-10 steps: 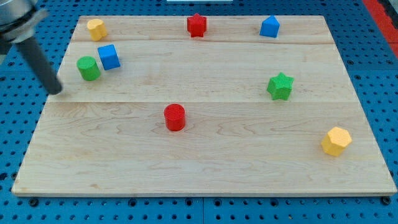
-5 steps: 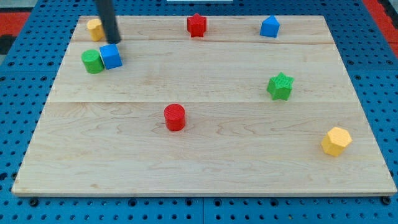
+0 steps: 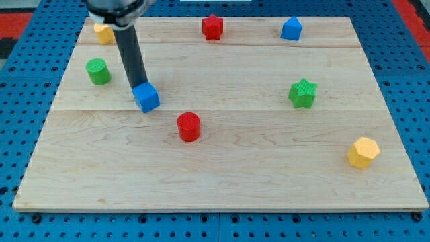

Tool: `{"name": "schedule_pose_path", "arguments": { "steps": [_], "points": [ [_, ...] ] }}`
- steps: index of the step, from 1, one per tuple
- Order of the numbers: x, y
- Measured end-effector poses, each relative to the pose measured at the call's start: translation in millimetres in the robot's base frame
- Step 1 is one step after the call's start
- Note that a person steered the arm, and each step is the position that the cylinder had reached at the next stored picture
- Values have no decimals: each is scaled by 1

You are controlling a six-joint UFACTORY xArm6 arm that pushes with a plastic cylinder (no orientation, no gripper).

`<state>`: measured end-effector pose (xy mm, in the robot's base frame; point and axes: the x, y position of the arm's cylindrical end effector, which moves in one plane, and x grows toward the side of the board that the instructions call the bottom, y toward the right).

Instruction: Move the blue cube to the bottom left of the board

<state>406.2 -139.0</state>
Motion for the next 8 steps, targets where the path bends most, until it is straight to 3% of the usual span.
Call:
{"name": "schedule_pose_path", "arguments": {
  "steps": [1, 3, 5, 7, 8],
  "points": [
    [32, 13],
    [36, 48],
    [112, 68],
    [136, 164],
    [160, 125]
  ]
}}
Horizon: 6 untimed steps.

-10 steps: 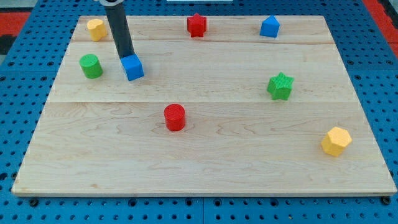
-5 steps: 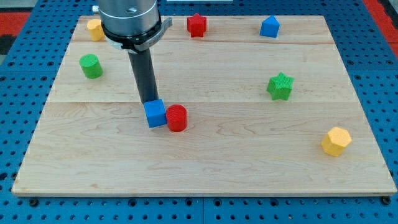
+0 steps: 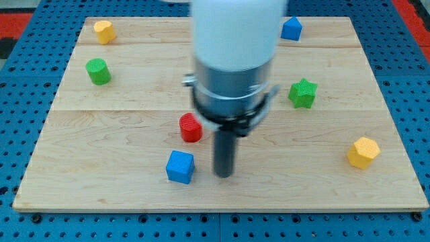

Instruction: Move the blue cube to the bottom left of the board

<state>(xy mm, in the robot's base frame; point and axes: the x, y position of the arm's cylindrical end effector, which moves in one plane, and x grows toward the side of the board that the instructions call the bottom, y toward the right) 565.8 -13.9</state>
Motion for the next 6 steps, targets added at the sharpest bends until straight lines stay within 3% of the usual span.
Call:
{"name": "schedule_pose_path", "arguments": {
  "steps": [2, 3, 4, 5, 6],
  "points": [
    [-44, -126],
    [-32, -174],
    [-20, -117],
    [15, -142],
    [9, -175]
  ]
}}
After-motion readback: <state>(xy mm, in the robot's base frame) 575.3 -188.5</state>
